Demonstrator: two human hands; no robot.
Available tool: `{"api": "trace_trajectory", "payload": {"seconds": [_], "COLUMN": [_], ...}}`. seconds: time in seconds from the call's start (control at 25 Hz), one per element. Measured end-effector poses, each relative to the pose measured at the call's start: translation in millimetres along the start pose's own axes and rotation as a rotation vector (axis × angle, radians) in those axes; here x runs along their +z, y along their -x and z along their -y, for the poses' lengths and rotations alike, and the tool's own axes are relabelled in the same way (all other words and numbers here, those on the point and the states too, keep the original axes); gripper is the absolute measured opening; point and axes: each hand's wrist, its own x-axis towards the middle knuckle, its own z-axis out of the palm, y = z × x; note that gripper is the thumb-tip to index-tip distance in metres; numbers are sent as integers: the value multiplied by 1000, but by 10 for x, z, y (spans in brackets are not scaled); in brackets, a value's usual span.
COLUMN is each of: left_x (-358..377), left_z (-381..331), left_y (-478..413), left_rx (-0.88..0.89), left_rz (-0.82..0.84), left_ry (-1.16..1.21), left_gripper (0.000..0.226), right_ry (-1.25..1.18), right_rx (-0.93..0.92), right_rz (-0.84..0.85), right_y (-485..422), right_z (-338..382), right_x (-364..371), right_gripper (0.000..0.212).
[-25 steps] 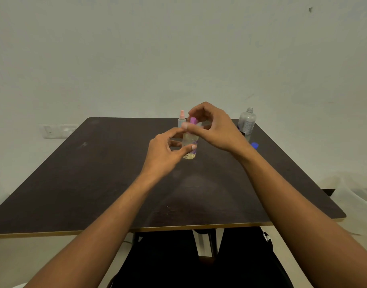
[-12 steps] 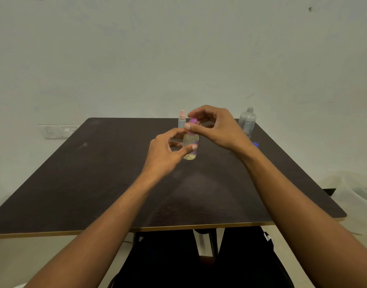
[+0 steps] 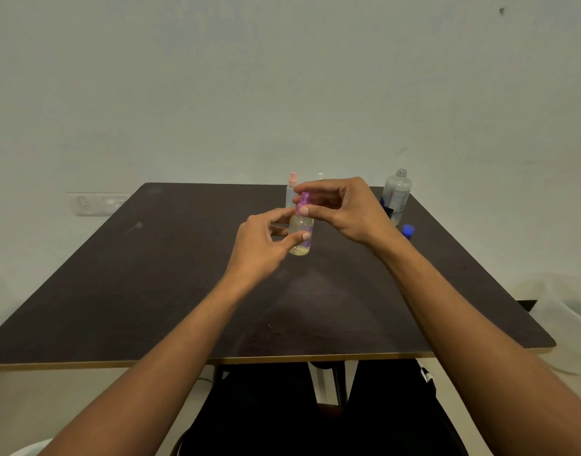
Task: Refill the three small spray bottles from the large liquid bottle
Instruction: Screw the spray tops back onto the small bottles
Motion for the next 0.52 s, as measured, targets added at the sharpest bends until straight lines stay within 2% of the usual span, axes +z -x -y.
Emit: {"api": "trace_trajectory", "payload": {"seconds": [0.24,0.52], "left_x": [-90,-287], "left_z": [141,522], "left_y": [-68,-685], "left_rx": [-14,-63], "left_rz": [-13,-37], "left_ry": [7,13], "left_gripper": [55,47], "right_ry": [67,197], "right_rx": [5,-15], "right_rz": [-23,-116], "right_y": [-100,-793], "right_z": [-71,-274], "right_x": [185,507], "right_gripper": [45,38]}}
